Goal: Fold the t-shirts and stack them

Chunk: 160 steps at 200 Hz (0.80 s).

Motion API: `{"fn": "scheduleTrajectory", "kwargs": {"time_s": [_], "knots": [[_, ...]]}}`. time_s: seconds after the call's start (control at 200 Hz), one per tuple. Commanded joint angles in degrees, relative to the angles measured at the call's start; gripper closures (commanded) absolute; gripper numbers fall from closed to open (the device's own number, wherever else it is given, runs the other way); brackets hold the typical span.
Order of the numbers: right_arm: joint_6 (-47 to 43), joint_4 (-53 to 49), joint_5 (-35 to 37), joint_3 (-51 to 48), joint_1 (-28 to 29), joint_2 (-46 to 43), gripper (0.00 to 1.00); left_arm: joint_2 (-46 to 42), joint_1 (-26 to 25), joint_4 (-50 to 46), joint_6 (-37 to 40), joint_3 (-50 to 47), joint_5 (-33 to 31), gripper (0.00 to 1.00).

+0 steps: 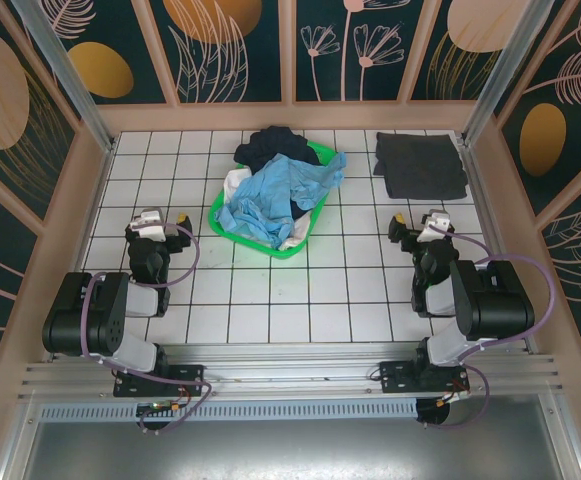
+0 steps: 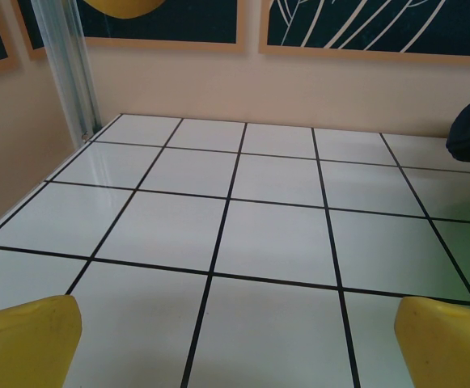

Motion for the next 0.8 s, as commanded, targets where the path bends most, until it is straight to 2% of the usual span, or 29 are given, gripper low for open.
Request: {"fn": "scheduleTrajectory", "kwargs": {"time_s": [0.0, 0.06, 0.175, 0.27, 0.35, 0.415, 0.43, 0.46, 0.505, 0.57, 0.651, 0.726, 0.796], "knots": [[1.32, 0.04, 2.21, 1.28, -0.73, 0.38, 0.01, 0.12, 0.48, 2.25, 0.25, 0.46, 0.66, 0.01], [1.24, -0.06, 2.24, 1.39, -0.74, 0.36, 0.01, -0.84, 0.49, 1.30, 0.43, 1.06, 1.47, 0.01], [0.51, -3.51, 7.13, 2.09, 1.03, -2.99, 0.01, -10.23, 0.43, -16.82, 0.26, 6.51, 3.37, 0.01], [-0.91, -20.49, 15.76, 8.49, 5.52, -12.42, 0.01, -20.30, 0.39, -27.93, -9.35, 9.18, 1.70, 0.01], [9.96, -30.62, 17.34, 13.41, 5.97, -19.07, 0.01, -28.50, 0.40, -31.51, -18.86, 8.48, 2.46, 0.01], [26.75, -42.16, 19.42, 15.98, 4.75, -22.74, 0.01, -32.99, 0.43, -35.91, -31.34, 6.83, 0.80, 0.01], [29.23, -44.12, 18.62, 16.08, 3.85, -23.38, 0.01, -33.68, 0.45, -36.88, -33.03, 6.61, 0.53, 0.01], [29.95, -43.05, 10.86, 15.18, 1.15, -24.16, 0.01, -34.61, 0.46, -38.07, -34.54, 6.54, 1.49, 0.01], [30.89, -38.15, -2.62, 12.88, -2.18, -24.57, 0.01, -34.44, 0.39, -37.93, -33.06, 7.04, 7.96, 0.01], [33.14, -36.26, -11.30, 12.16, -2.49, -24.26, 0.01, -31.84, 0.32, -39.03, -32.47, 9.14, 16.90, 0.01], [31.04, -40.92, -15.03, 16.06, 2.95, -22.05, 0.01, -26.09, -0.85, -40.38, -31.11, 12.69, 23.59, 0.01], [28.46, -46.98, -12.19, 20.57, 10.24, -18.93, 0.01, -19.44, -4.05, -46.50, -26.61, 18.40, 22.03, 0.01], [28.23, -46.68, -15.95, 22.61, 14.01, -15.53, 0.01, -12.65, -5.62, -50.44, -23.20, 23.73, 21.15, 0.01]]}}
